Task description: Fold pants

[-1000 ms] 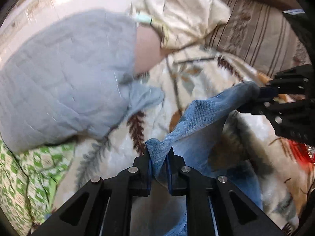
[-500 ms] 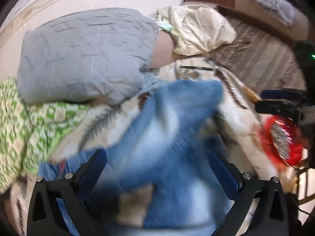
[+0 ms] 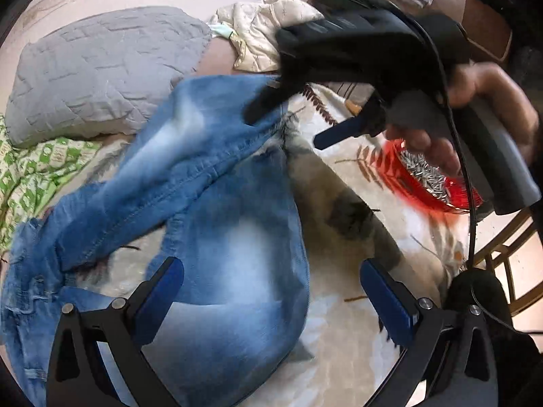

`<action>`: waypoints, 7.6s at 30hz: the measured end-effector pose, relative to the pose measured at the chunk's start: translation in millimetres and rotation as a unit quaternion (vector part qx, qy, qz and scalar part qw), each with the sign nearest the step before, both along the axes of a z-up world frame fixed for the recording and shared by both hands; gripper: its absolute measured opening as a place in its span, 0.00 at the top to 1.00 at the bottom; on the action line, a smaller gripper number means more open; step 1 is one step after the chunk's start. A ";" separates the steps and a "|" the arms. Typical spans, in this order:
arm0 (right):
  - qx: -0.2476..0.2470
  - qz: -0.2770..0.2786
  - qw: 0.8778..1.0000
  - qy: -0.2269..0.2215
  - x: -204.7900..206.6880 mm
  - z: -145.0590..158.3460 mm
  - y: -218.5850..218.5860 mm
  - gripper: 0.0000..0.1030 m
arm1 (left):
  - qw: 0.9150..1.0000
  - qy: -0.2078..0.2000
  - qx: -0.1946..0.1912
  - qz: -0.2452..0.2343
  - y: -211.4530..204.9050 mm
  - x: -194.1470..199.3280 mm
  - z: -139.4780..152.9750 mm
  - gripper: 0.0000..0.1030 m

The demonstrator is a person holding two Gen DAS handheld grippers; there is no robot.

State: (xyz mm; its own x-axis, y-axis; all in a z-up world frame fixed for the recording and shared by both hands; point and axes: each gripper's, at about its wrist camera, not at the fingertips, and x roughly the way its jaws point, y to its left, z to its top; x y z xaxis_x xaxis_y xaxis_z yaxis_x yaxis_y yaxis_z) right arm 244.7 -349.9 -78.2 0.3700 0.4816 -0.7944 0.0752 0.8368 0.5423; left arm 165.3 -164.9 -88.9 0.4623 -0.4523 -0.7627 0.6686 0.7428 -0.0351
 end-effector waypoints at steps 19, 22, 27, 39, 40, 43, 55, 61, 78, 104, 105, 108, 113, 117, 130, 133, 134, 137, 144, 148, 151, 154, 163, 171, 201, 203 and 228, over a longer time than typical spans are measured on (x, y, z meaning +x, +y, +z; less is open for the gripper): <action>0.027 -0.030 0.999 -0.005 5.9 -38.2 -15.0 0.95 | 0.995 -0.032 0.086 -0.030 -29.8 -15.2 -27.3 0.96; 0.029 -0.046 0.997 -0.052 -30.6 -10.2 -32.7 0.97 | 0.994 -0.070 0.070 -0.041 -31.0 -33.6 3.7 0.96; 0.019 -0.100 0.984 -0.143 -107.8 47.5 -70.2 1.00 | 0.993 -0.096 0.047 -0.051 -36.4 -43.3 27.2 0.96; 0.049 -0.099 0.994 -0.024 -110.1 -5.7 -60.3 0.95 | 0.993 -0.089 0.054 -0.060 -29.9 -64.0 2.8 0.97; 0.048 -0.095 0.994 -0.025 -106.9 -7.4 -56.3 0.84 | 0.993 -0.089 0.052 -0.060 -28.3 -64.8 2.4 0.97; 0.051 -0.101 0.993 -0.026 -98.5 -11.1 -46.4 0.09 | 0.993 -0.088 0.048 -0.055 -26.1 -64.5 3.3 0.97; 0.069 -0.134 0.988 -0.032 -51.2 -28.7 -28.0 0.50 | 0.994 -0.091 0.039 -0.041 -19.8 -67.7 0.8 0.96; 0.021 -0.093 0.994 -0.058 -56.2 -22.8 -15.1 0.88 | 0.992 -0.105 0.036 -0.056 -18.6 -74.7 5.6 0.96; -0.052 -0.196 0.976 -0.084 -183.1 -4.9 -88.0 0.87 | 0.988 -0.035 0.110 -0.106 -64.7 -58.0 -55.7 0.94; -0.140 0.086 0.966 -0.198 -41.8 101.2 125.7 0.08 | 0.905 -0.030 -0.121 0.406 286.4 -83.7 -6.5 0.00; -0.137 0.102 0.966 -0.196 -32.5 99.9 140.9 0.08 | 0.890 -0.023 -0.135 0.434 306.2 -89.0 -14.0 0.00; -0.128 0.154 0.963 -0.180 3.0 90.4 201.4 0.08 | 0.865 0.000 -0.156 0.477 335.6 -91.1 -34.3 0.00; -0.133 0.202 0.959 -0.148 51.3 66.6 280.8 0.08 | 0.855 0.033 -0.170 0.488 345.9 -80.5 -63.2 0.00; -0.152 0.217 0.956 -0.127 86.1 47.2 327.1 0.08 | 0.868 0.019 -0.173 0.466 327.3 -56.5 -65.5 0.00; -0.280 0.235 0.929 -0.050 196.9 -27.5 438.8 0.09 | 0.887 -0.023 -0.123 0.444 305.8 -54.5 -69.1 0.16; -0.320 0.267 0.909 -0.007 201.1 -60.2 449.9 0.68 | 0.890 -0.017 -0.118 0.439 308.1 -53.2 -68.9 0.63; -0.338 0.272 0.901 -0.019 197.9 -62.5 451.4 0.68 | 0.890 -0.009 -0.135 0.435 310.9 -54.2 -67.7 0.70; -0.359 0.289 0.886 -0.047 187.5 -55.1 450.9 0.81 | 0.892 -0.013 -0.157 0.424 311.2 -60.1 -58.4 0.76; -0.332 0.296 0.884 -0.146 159.6 23.3 463.5 0.85 | 0.880 -0.104 -0.188 0.423 319.3 -92.0 -17.0 0.79; -0.309 0.305 0.875 -0.214 138.8 69.2 503.0 0.85 | 0.842 -0.133 -0.233 0.468 351.6 -111.3 -4.8 0.79; -0.289 0.309 0.874 -0.239 128.0 80.4 534.9 0.85 | 0.814 -0.140 -0.250 0.506 376.7 -121.1 -4.0 0.79; -0.294 0.317 0.871 -0.234 124.3 68.9 569.7 0.85 | 0.798 -0.117 -0.254 0.534 393.3 -121.1 -13.4 0.79; -0.317 0.286 0.887 -0.177 137.7 14.7 581.4 0.00 | 0.774 -0.128 -0.215 0.581 395.6 -122.7 -13.6 0.00; -0.285 0.221 0.917 -0.171 139.1 67.6 459.9 0.00 | 0.810 -0.110 -0.221 0.532 373.1 -107.9 -11.8 0.00; -0.181 0.002 0.979 -0.097 3.1 81.5 -38.6 0.00 | 0.993 -0.060 0.036 0.093 118.6 52.3 76.8 0.00; -0.154 0.013 0.984 -0.086 24.9 77.1 -27.9 0.00 | 0.996 -0.044 0.047 0.066 119.9 79.5 77.0 0.00; -0.028 0.114 0.993 0.033 268.4 -74.9 40.1 0.18 | 0.983 0.012 0.171 -0.067 98.5 293.1 -37.2 0.00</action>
State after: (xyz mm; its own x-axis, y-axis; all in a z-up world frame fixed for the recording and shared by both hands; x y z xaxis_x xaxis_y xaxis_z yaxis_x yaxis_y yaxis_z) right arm 513.2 -309.8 -153.1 0.2025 0.5005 -0.8417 -0.0847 0.8653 0.4941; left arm 458.4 -66.3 -126.1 0.3965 -0.2237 -0.8903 0.7635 0.6189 0.1845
